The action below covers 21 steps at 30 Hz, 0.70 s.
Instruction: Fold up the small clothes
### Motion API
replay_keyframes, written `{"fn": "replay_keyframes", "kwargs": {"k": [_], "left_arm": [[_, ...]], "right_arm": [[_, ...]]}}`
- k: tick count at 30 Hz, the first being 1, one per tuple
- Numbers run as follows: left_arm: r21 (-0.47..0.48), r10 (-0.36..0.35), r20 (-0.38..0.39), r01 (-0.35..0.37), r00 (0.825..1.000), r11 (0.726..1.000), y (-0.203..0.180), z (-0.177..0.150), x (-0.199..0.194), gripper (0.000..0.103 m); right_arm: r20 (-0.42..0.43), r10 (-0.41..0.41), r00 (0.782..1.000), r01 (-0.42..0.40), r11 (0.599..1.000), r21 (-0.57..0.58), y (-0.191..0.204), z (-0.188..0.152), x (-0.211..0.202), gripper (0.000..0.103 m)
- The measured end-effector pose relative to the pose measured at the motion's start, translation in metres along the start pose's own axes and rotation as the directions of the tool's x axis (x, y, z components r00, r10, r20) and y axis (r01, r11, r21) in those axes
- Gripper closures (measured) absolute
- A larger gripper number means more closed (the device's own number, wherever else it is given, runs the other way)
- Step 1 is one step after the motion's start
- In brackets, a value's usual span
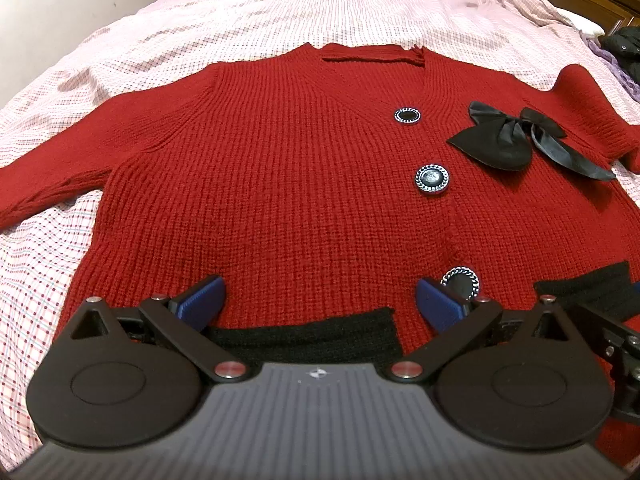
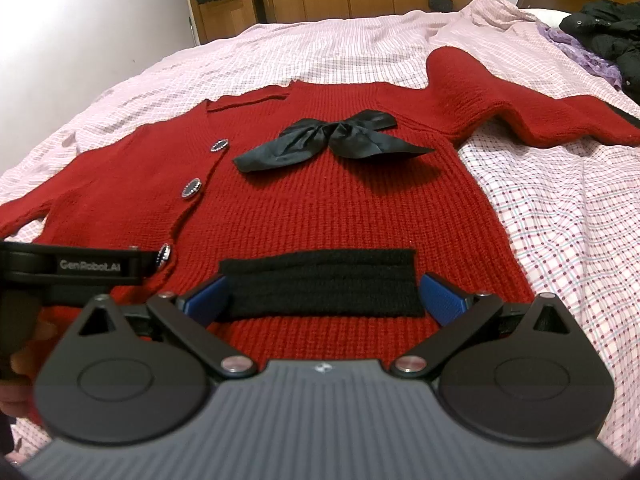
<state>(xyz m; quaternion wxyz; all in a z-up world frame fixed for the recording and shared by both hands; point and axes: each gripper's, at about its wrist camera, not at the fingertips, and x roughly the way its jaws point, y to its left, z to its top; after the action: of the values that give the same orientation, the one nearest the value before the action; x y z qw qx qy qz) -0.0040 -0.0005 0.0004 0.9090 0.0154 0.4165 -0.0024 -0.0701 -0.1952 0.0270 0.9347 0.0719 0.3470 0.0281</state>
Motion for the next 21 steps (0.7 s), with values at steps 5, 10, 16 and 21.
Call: {"fn": "replay_keyframes", "kwargs": {"k": [5,10,16,21], "left_arm": [[0.003,-0.02,0.016,0.02,1.0,1.0,0.003,0.0,-0.005,0.0],[-0.017,-0.034,0.007,0.034,0.999,0.999,0.007,0.005,-0.011,0.0],[-0.023,-0.01,0.004,0.01,1.0,1.0,0.008,0.009,-0.017,0.0],[-0.027,-0.013,0.029,0.013,1.0,1.0,0.012,0.017,-0.025,0.0]], "right_arm": [[-0.001,0.024,1.0,-0.024,1.0,-0.01,-0.002,0.002,-0.004,0.0],[0.0,0.042,0.999,-0.042,0.999,-0.02,-0.004,0.001,-0.008,0.0],[0.004,0.077,0.997,-0.077,0.997,-0.007,-0.007,0.009,-0.017,0.0],[0.024,0.085,0.996,-0.084,0.996,-0.005,-0.018,0.02,-0.028,0.0]]}}
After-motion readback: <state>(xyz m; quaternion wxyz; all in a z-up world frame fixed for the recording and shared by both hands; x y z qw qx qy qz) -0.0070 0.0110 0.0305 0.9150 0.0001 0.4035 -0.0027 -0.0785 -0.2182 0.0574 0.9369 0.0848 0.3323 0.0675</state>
